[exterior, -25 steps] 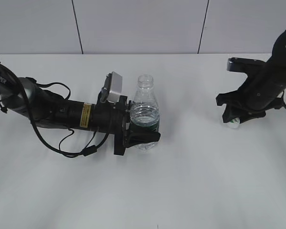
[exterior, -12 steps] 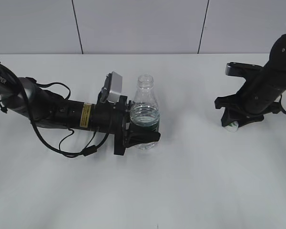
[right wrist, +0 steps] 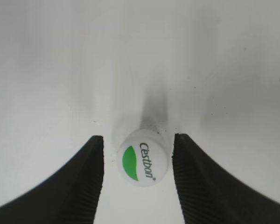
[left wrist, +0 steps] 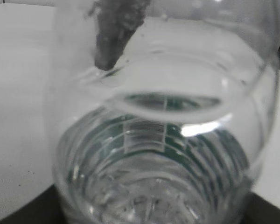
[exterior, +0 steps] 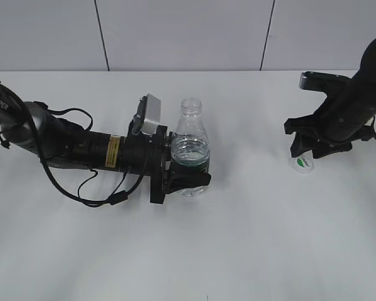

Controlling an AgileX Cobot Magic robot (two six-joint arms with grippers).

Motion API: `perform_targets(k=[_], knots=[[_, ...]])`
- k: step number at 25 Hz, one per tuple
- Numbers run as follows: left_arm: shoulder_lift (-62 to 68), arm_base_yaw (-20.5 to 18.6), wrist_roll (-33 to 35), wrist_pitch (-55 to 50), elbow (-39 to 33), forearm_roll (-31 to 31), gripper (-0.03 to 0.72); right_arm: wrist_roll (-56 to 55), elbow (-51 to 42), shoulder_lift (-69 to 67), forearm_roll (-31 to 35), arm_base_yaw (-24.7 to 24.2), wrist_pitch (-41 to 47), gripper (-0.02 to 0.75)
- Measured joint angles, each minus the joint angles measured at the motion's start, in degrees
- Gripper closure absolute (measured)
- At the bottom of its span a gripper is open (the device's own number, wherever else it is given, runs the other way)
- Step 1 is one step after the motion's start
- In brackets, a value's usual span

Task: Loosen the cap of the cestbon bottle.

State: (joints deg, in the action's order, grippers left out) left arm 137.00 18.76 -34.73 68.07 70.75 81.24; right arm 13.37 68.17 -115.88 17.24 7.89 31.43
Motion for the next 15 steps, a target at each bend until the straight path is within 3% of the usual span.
perform_targets(k=[15], knots=[[0.0, 0.0, -0.05, -0.53, 0.0, -0.68, 0.281, 0.0, -0.04, 13.56, -0.54, 0.0, 0.76, 0.365]])
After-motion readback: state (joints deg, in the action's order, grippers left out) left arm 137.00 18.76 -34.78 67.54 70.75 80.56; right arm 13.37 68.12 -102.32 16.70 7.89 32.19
